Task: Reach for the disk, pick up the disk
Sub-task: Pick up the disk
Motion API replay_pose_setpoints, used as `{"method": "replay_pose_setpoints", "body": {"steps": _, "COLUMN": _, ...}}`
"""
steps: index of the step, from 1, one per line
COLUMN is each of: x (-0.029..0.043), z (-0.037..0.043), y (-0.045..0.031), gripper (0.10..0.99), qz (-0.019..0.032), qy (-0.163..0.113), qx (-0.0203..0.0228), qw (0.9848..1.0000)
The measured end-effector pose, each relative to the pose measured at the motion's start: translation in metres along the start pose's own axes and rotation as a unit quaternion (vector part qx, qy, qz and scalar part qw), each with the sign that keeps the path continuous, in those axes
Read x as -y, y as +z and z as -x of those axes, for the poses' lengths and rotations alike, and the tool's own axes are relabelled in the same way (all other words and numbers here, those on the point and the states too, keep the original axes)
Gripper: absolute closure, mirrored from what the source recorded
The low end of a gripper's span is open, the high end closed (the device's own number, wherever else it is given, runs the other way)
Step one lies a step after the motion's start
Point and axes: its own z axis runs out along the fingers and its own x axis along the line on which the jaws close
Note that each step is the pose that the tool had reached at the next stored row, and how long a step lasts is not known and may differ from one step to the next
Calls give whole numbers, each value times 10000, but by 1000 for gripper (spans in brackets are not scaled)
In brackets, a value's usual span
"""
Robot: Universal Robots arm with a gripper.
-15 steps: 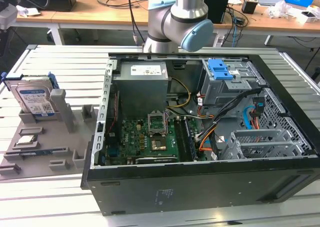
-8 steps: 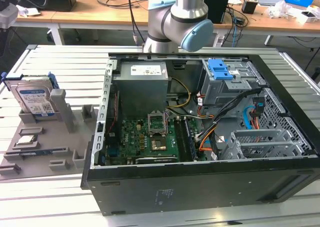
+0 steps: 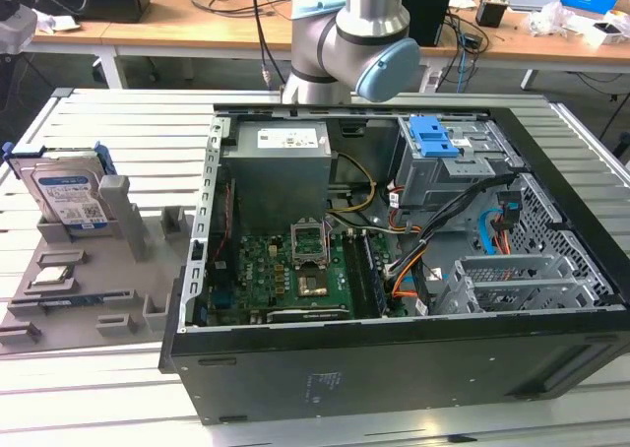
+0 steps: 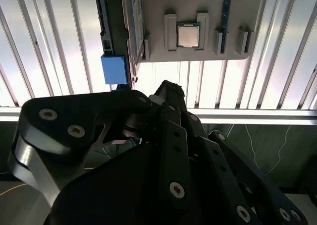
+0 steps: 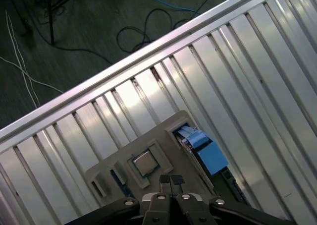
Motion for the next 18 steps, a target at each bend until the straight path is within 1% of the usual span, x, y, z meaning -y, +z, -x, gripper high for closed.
{"method": "replay_pose_setpoints", "body": {"steps": 6, "x": 0, "z": 0, "y": 0, "gripper": 980, "qz": 0, "qy": -188, "qx": -7, "qw": 9998}}
{"method": "replay_pose_setpoints", "body": {"steps": 13, "x": 0, "z": 0, "y": 0, "gripper": 980, "qz": 0, "qy": -412, "qx": -16, "qw": 9992}}
{"method": "replay_pose_setpoints", "body": {"steps": 18, "x": 0, "z": 0, "y": 0, "gripper": 980, "qz": 0, "qy": -515, "qx": -20, "qw": 9987}}
